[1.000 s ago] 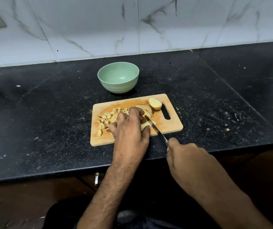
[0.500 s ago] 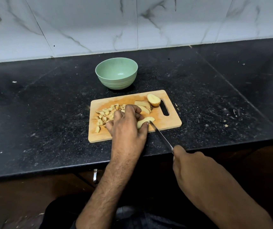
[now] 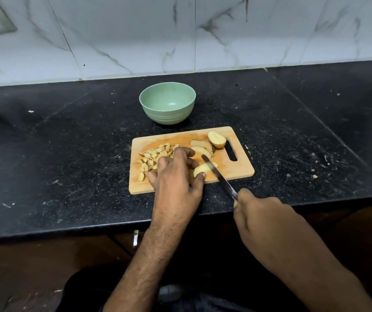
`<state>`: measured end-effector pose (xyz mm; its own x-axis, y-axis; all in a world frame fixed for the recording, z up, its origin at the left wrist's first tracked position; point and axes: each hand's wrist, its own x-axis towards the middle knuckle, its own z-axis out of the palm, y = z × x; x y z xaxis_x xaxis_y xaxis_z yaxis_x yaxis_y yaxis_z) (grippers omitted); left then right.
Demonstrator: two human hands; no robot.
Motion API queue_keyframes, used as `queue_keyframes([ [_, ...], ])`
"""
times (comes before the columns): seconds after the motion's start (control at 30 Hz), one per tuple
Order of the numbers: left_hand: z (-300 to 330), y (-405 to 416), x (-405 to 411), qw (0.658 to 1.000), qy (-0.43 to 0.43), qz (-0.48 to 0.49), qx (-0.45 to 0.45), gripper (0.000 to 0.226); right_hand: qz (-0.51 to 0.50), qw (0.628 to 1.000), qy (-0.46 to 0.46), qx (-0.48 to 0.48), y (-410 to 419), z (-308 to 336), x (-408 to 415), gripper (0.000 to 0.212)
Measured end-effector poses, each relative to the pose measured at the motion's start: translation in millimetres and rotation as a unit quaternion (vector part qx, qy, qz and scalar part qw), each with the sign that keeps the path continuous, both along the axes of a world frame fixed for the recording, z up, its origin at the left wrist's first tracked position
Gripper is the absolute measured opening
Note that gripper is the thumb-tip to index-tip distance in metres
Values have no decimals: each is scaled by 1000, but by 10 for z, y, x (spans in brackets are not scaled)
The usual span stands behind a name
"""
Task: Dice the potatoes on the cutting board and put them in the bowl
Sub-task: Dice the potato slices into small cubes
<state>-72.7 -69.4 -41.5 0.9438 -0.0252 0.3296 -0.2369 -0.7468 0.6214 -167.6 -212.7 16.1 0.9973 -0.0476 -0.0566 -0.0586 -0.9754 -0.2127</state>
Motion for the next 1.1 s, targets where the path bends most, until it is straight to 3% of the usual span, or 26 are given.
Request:
queue_keyframes([
  [0.8,32,-17,67,1000,20,5,0,40,30,999,-1,-39,31,-54,125,18],
  [1.1,130,-71,35,996,1,-29,90,40,28,998,-9,-50,8,-31,104,16],
])
